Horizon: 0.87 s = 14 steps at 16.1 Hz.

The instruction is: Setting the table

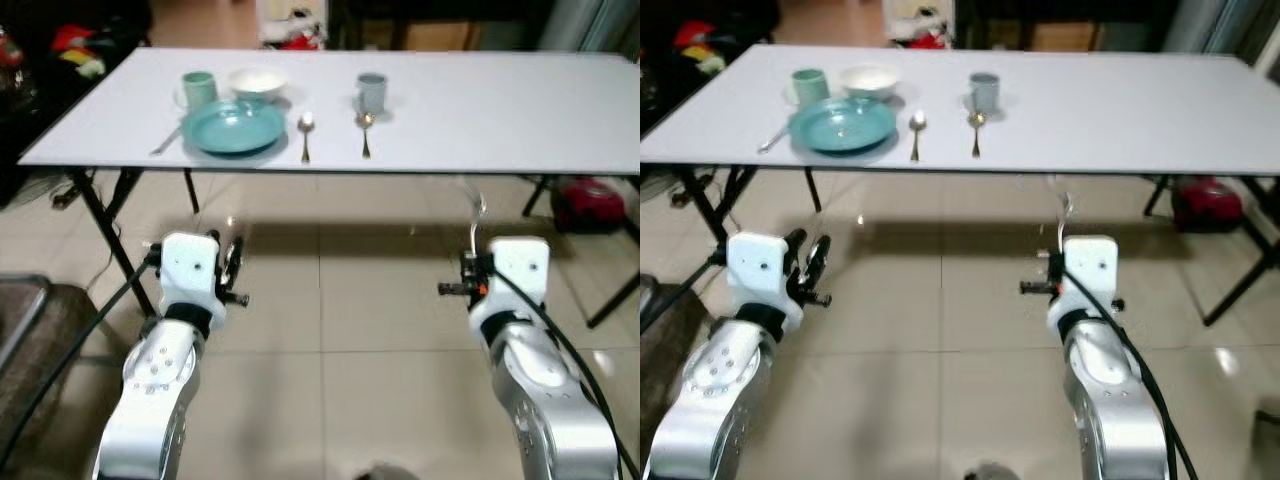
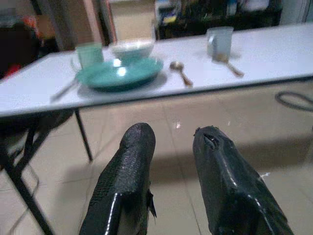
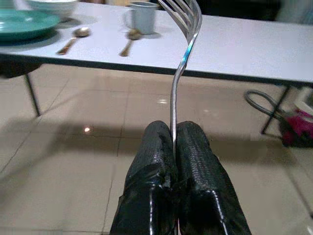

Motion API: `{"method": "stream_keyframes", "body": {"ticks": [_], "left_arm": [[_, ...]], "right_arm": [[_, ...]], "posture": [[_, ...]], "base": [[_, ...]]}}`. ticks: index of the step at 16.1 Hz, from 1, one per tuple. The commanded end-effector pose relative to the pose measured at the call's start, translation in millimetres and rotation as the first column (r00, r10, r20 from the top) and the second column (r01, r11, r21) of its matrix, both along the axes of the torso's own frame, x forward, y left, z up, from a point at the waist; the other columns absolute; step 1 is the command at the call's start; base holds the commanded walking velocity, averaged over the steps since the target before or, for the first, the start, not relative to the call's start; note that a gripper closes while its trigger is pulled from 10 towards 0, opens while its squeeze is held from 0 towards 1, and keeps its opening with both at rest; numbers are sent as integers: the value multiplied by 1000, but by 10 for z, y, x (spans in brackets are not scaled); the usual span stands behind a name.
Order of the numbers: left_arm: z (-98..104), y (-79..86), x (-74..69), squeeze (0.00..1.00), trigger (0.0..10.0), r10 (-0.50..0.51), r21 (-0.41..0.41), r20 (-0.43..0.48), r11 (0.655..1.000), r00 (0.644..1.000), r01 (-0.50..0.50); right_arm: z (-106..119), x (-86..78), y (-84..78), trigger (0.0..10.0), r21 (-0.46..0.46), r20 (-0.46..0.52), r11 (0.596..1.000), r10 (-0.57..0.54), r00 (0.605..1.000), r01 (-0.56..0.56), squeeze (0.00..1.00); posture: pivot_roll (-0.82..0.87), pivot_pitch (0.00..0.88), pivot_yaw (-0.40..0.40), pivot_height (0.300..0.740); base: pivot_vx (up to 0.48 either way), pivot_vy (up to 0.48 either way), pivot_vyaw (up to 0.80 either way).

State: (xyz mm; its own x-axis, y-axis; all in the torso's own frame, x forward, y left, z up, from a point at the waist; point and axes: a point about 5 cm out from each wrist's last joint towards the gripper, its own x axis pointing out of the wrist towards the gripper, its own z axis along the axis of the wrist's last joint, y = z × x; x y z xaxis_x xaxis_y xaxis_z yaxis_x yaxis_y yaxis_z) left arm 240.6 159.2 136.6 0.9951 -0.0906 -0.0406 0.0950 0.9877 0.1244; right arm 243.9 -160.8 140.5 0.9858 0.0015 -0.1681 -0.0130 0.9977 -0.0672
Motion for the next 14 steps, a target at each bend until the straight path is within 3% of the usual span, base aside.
{"method": "stream_keyframes", "body": {"ticks": [1,6,11,14], "left_arm": [[19,52,-15,0,10000,29,18,2,999,1000,-29],[41,68,-40,0,10000,32,1,8,999,999,-32],[72,66,13,0,10000,19,-3,19,1000,1000,-19],[91,84,37,0,10000,34,-14,28,999,999,-33]], "right_arm": [[29,11,51,10000,-3,15,999,35,999,-35,0],[28,10,95,10000,-3,10,997,74,997,-74,0],[35,45,54,10000,4,15,999,48,999,-48,0],[65,63,59,10000,45,4,995,87,996,-87,0]], "posture": [[-23,0,-2,740],[-20,0,-13,740],[-28,0,6,740],[-33,0,10,740]], "base": [[0,0,0],[223,0,0],[354,0,-763],[356,0,0]]}}
